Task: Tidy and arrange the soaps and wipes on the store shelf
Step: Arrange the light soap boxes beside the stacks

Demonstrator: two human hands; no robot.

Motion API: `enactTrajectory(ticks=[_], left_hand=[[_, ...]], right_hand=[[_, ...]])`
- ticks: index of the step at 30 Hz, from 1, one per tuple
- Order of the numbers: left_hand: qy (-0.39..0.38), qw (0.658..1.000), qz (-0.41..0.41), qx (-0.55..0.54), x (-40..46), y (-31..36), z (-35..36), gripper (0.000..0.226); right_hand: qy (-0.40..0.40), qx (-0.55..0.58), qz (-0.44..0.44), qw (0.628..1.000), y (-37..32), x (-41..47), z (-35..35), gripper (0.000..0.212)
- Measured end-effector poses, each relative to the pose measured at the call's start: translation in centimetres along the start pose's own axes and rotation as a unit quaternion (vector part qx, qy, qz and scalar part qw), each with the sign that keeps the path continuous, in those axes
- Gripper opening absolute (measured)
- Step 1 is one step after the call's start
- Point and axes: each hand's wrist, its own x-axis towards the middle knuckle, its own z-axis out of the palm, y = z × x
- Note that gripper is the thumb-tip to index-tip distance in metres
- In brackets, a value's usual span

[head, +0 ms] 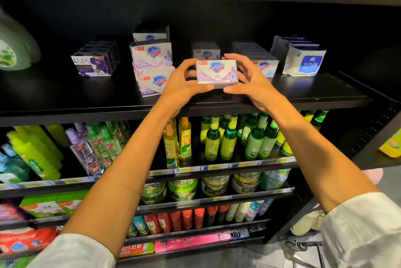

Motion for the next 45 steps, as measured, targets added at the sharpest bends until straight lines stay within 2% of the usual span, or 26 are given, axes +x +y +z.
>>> enactTrajectory(ticks=[5, 9, 12, 17, 23, 27, 33, 38, 45], left_hand=[[-0.03, 1.0, 0.003, -0.004, -0.02, 0.01, -0.06, 0.073], [-0.057, 0.998, 0.033, -0.013, -0.03, -0.16, -0.33, 0.086], [-0.075, 0.995, 0.056, -0.017, -0.18, -0.2, -0.59, 0.091], [-0.052, 0.997, 0.055, -0.008, -0.21, -0.42, -0.63, 0.063], [-0.036, 0.999, 0.027, -0.027, -0.01, -0.47, -0.6, 0.057], [-0.024, 0.999, 0.009, -0.045, 0.12, -0.39, -0.38, 0.053], [-0.045, 0.999, 0.018, -0.016, -0.01, -0.24, -0.11, 0.052], [-0.038, 0.998, 0.052, 0.004, -0.15, -0.48, -0.36, 0.057], [0.004, 0.998, 0.055, -0.003, -0.5, -0.51, -0.27, 0.048]], right_hand=[[0.048, 0.003, -0.004, 0.999, 0.33, -0.05, 0.05, 0.064], [0.059, 0.044, 0.011, 0.997, 0.08, -0.17, 0.22, 0.051], [0.062, 0.036, 0.024, 0.997, -0.03, -0.12, 0.34, 0.05], [0.05, 0.04, 0.037, 0.997, -0.27, -0.18, 0.47, 0.05], [0.03, 0.019, 0.013, 0.999, -0.22, -0.3, 0.15, 0.069], [0.013, -0.012, 0.01, 1.0, -0.04, -0.26, 0.04, 0.073], [0.046, -0.017, -0.004, 0.999, 0.51, -0.31, -0.22, 0.055], [0.075, 0.003, 0.008, 0.997, 0.46, -0.39, 0.0, 0.051], [0.045, 0.0, 0.012, 0.999, -0.01, -0.59, 0.43, 0.041]])
